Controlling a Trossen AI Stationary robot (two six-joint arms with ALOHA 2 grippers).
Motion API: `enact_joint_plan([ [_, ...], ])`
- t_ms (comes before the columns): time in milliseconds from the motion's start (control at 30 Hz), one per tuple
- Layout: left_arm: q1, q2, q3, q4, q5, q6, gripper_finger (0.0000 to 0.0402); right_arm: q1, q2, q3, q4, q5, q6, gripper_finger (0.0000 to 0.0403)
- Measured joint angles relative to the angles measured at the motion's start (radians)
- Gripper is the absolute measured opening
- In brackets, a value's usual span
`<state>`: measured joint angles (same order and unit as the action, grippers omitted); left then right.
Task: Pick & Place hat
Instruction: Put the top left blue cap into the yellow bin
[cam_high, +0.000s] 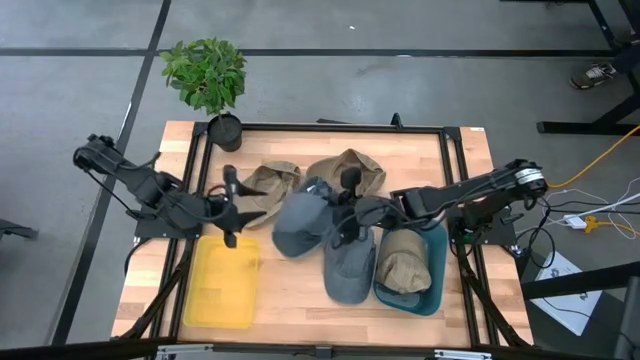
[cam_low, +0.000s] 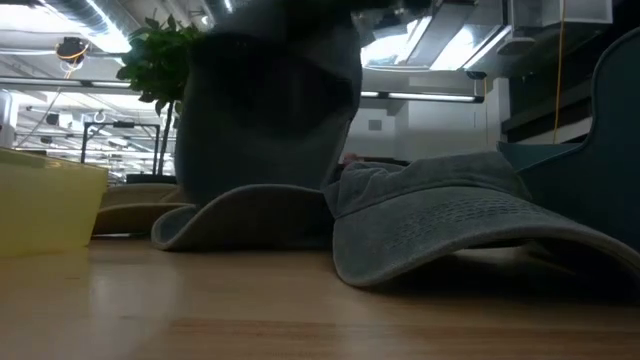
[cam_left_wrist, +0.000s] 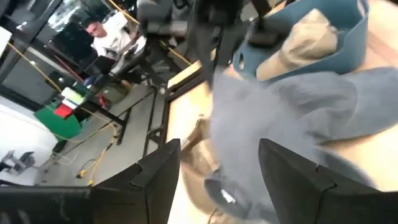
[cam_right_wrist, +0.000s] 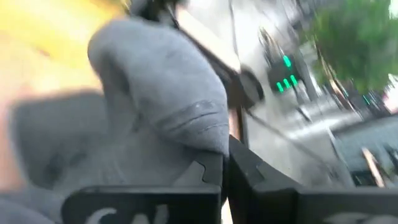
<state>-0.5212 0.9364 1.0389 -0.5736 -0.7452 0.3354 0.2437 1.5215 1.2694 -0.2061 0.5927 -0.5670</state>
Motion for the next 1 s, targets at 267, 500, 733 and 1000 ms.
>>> enact_joint_plan([
  [267,0.016,0.007,0.0,-0.019,0.122,-0.026,0.0203,0.008,-0.053,0.0,0.185,-0.338,-0.101,0.0003],
  [500,0.01,0.093,0.0,0.074,0.185,0.075,0.0205,-0.017,-0.057,0.0,0.245,-0.471,-0.105,0.0004],
  [733,-0.019,0.162,0.0,0.16,0.213,0.259,0.0205,-0.026,-0.057,0.0,0.277,-0.516,-0.065,0.0004],
  [1000,-0.028,0.241,0.0,0.28,0.153,0.521,0.0203,-0.026,-0.057,0.0,0.305,-0.518,0.009,0.0004],
])
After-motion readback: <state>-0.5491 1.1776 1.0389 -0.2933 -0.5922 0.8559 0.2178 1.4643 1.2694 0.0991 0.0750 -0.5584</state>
